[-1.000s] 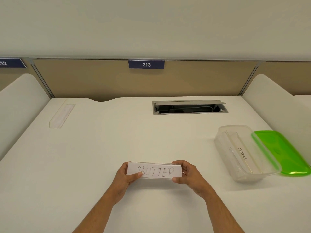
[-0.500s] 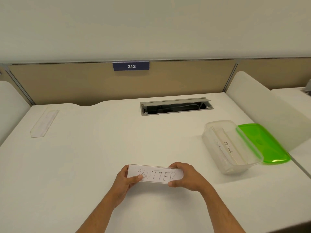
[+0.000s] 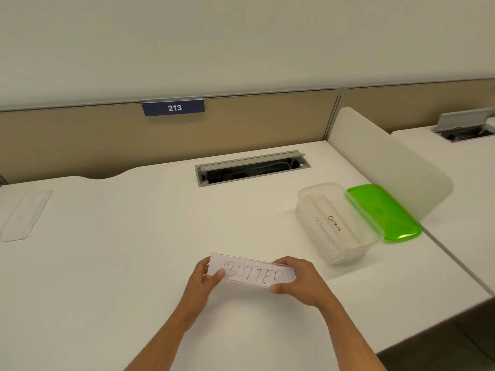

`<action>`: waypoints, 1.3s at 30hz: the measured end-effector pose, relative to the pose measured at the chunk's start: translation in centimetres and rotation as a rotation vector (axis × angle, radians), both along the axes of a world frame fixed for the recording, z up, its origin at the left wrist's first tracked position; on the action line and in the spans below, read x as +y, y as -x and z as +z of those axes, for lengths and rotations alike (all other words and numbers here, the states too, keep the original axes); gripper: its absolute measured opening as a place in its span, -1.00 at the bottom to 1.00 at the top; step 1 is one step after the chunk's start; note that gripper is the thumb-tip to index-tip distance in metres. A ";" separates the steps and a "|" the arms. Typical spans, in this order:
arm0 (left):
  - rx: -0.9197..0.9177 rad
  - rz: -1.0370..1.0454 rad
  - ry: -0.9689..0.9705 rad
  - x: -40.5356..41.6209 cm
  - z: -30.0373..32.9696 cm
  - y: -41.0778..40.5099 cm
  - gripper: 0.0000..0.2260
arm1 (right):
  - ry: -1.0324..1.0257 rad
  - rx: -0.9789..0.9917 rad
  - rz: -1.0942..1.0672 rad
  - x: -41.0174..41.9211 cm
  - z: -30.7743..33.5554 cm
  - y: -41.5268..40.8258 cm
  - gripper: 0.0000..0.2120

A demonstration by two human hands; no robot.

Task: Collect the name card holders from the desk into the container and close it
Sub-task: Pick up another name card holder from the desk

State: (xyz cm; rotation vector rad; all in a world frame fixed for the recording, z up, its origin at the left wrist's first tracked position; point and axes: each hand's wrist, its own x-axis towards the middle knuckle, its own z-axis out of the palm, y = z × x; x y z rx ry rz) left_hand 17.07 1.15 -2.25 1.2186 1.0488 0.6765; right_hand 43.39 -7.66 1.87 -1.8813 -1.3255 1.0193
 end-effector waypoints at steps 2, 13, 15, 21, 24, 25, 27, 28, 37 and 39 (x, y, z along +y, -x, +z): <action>0.082 -0.033 -0.087 -0.4 0.0 -0.8 -0.69 | -0.017 -0.001 -0.054 -0.5 0.1 -0.8 -0.56; 0.718 -0.244 -0.599 -0.8 -4.8 -2.0 -0.43 | -0.217 0.038 -0.431 -1.7 2.0 -5.0 -0.55; 0.806 -0.247 -0.691 -0.9 -5.3 -2.1 -0.44 | -0.252 0.031 -0.520 -1.5 2.3 -5.8 -0.53; 0.998 -0.250 -0.745 -1.6 -5.8 -2.4 -0.30 | -0.279 -0.141 -0.807 -1.0 2.9 -8.5 -0.47; 1.002 -0.241 -0.747 -1.6 -5.8 -2.5 -0.30 | -0.268 -0.235 -0.901 -0.7 3.1 -10.1 -0.46; 1.006 -0.238 -0.746 -1.7 -5.8 -2.5 -0.30 | -0.263 -0.267 -0.918 -0.5 3.1 -10.6 -0.47; 1.018 -0.240 -0.739 -1.7 -5.7 -2.5 -0.32 | -0.234 -0.333 -0.926 -0.1 3.1 -11.6 -0.48; 1.022 -0.240 -0.738 -1.7 -5.7 -2.6 -0.32 | -0.208 -0.367 -0.921 0.2 3.0 -12.0 -0.48; 1.025 -0.221 -0.734 -1.8 -5.7 -2.7 -0.34 | -0.024 -0.592 -0.762 2.4 2.5 -15.3 -0.57; 1.033 -0.222 -0.734 -1.8 -5.7 -2.6 -0.35 | 0.011 -0.611 -0.726 2.6 2.2 -15.9 -0.58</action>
